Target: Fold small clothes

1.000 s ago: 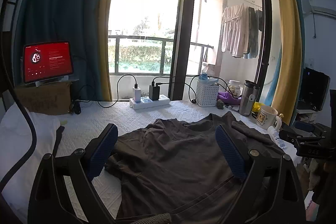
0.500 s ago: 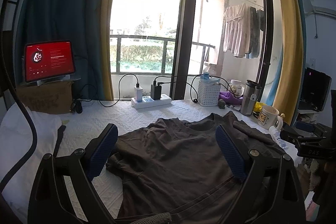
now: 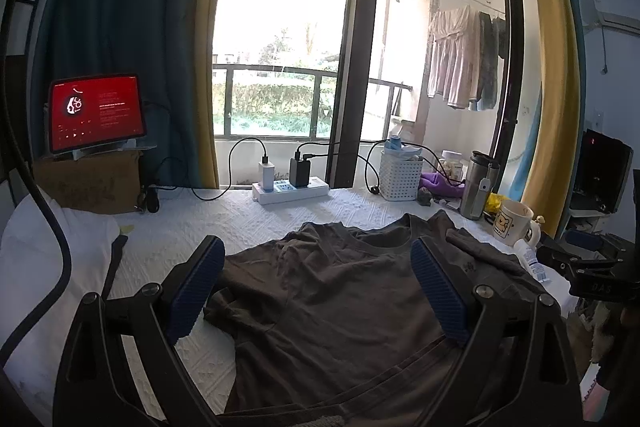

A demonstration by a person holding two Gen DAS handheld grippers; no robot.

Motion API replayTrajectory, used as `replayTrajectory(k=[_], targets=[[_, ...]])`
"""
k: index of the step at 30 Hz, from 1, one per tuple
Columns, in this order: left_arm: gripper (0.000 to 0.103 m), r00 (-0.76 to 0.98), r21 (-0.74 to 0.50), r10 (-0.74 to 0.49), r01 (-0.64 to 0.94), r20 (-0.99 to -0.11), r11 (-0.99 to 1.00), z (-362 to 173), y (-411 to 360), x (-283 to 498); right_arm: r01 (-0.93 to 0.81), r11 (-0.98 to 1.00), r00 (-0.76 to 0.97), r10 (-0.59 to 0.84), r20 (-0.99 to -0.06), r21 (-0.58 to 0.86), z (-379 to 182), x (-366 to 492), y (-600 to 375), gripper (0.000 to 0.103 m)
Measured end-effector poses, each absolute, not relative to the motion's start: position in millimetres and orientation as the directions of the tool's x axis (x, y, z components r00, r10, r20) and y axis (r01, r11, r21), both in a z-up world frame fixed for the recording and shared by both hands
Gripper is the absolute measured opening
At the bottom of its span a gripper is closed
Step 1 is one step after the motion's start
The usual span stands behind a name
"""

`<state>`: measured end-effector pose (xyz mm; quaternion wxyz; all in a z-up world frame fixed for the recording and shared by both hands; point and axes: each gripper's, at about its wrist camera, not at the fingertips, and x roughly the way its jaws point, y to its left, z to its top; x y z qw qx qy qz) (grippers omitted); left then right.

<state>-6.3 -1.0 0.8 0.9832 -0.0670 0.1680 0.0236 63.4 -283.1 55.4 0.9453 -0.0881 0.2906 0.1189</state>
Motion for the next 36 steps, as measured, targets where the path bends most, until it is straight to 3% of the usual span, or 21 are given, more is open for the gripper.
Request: replayTrajectory(k=[36], targets=[[0.093,0.94,-0.116,0.037,-0.081,-0.34,0.99,-0.7,-3.2,-3.7,-0.281,0.955,0.798,0.178,-0.575,-0.096,53.9,63.5,-283.5,0.093]])
